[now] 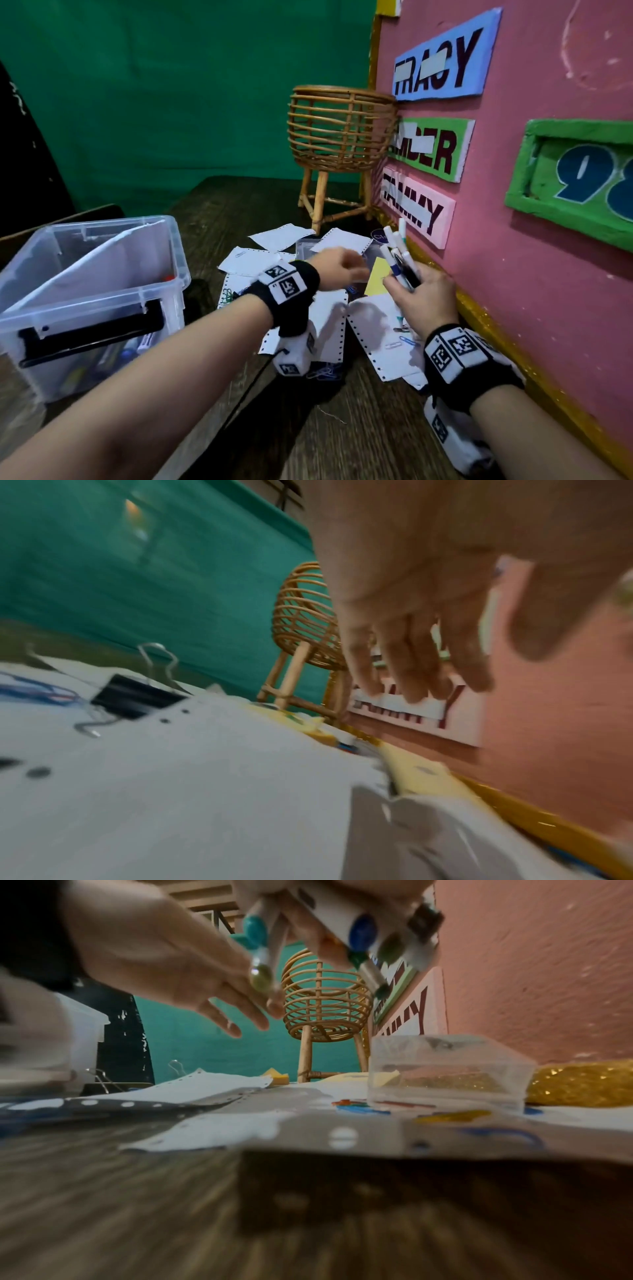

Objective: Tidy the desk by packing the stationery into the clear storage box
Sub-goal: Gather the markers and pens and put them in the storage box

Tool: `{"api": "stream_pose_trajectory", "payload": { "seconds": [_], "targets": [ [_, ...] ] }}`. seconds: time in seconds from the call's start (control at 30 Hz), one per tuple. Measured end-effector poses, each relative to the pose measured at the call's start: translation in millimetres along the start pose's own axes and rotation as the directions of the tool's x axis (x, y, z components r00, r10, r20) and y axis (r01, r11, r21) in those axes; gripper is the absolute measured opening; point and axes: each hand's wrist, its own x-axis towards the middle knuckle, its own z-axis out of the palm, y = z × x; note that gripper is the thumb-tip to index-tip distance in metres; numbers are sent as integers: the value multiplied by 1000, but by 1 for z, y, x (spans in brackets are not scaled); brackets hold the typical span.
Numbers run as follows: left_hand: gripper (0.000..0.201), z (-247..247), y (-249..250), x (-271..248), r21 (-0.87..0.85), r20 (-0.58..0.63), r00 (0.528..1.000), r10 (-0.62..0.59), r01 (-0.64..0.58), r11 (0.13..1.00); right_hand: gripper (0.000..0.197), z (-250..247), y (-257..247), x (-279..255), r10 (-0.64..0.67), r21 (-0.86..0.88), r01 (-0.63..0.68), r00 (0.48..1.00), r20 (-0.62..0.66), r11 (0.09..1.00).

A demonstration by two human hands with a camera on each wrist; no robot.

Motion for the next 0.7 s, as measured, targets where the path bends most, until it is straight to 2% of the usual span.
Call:
{"api": "stream_pose_trajectory", "payload": {
  "seconds": [0.07,0.1,0.17,0.27,0.3,0.37,0.47,0.5,0.53,0.6,0.67,0.7],
  "targets": [
    [27,-6,-20,17,145,-168,970,-177,202,969,4,1,4,1,-3,-48,4,1000,16,999],
    [29,-9,-29,24,226,-190,947,-259,299,927,2,2,4,2,3,-59,-2,1000,19,998],
    [33,-9,-50,32,329,-129,908,-398,418,847,10,3,5,3,24,-78,-23,1000,8,997],
    [26,-2,-85,49,409,1,862,-508,463,786,20,5,6,6,47,-114,-47,999,4,992],
    [19,2,-97,58,445,10,845,-535,475,759,20,5,7,7,58,-129,-56,998,13,990],
    [25,0,-104,62,528,-28,824,-566,493,691,21,5,7,7,66,-148,-61,997,26,987],
    [21,-6,-94,52,599,-67,831,-553,477,644,26,8,8,8,63,-158,-59,998,21,986],
    [26,-8,-92,46,600,-84,836,-542,477,642,27,8,8,9,61,-174,-56,998,21,983],
    [34,-9,-91,43,583,-79,811,-580,510,633,28,9,8,10,59,-200,-53,998,25,978],
    [44,-10,-98,48,527,-93,802,-590,542,654,27,10,9,10,58,-218,-51,998,25,975],
    [38,-7,-120,63,436,-136,796,-589,582,686,26,10,11,11,65,-183,-60,998,21,981],
    [39,-5,-134,71,388,-154,778,-609,614,687,26,10,12,11,72,-172,-68,997,19,983]
  ]
}}
